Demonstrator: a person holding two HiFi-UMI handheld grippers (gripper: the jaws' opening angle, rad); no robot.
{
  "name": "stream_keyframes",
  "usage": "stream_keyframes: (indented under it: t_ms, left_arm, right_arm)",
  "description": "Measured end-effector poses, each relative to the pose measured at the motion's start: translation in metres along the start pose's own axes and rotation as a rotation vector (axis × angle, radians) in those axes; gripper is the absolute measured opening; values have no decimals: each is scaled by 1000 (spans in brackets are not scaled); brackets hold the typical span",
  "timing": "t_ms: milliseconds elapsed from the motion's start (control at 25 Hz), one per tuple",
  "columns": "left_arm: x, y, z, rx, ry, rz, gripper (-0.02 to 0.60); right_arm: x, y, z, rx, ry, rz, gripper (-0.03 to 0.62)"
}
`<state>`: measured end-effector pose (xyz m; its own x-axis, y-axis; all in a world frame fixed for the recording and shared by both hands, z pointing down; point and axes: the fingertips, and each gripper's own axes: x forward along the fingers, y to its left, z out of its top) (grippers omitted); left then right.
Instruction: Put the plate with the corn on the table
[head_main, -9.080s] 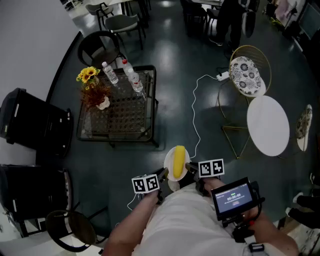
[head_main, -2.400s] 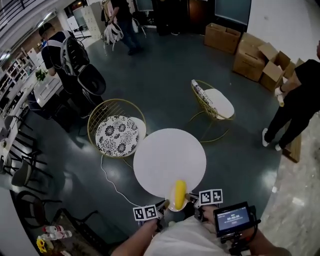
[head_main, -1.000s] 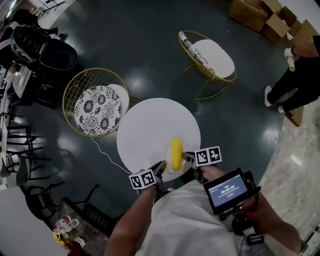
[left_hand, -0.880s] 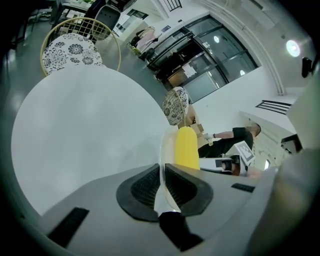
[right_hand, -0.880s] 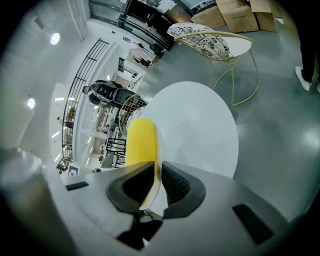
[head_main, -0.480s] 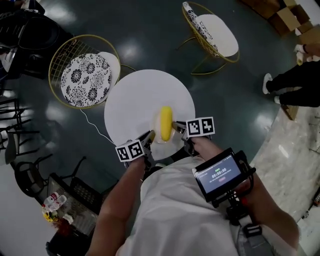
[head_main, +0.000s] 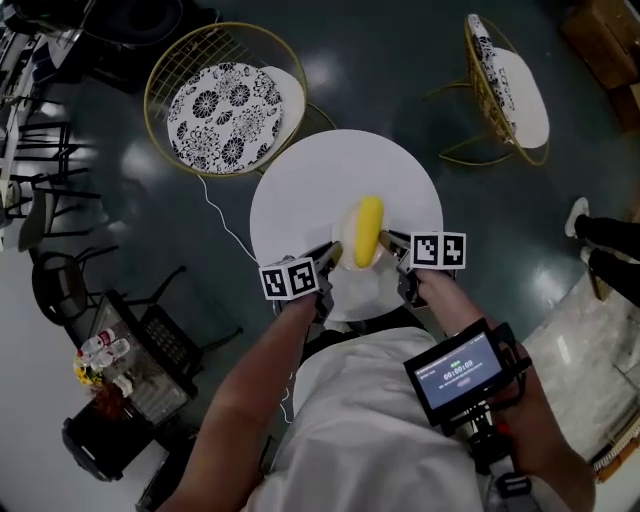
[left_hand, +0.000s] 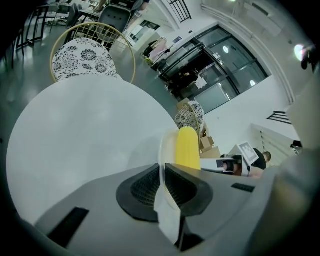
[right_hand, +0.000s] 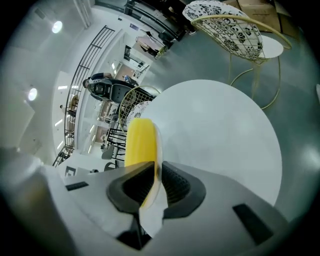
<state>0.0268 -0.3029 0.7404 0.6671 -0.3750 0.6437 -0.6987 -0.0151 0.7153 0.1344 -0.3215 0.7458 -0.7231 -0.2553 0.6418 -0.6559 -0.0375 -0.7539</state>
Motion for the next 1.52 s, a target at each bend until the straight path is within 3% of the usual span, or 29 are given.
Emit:
stream_keyframes:
  t_ms: [680,1120,1520]
  left_arm:
    - [15,55,53,-40,-72,100,37]
    - [17,73,49,-8,-60,197,37]
    - [18,76,46,52,-49,233,38]
  right_arm:
    - [72,5,49,-88,50,-49,57]
    - [89,5,46,-195,78,-156,57]
    - [92,4,45,-291,75,-177,58]
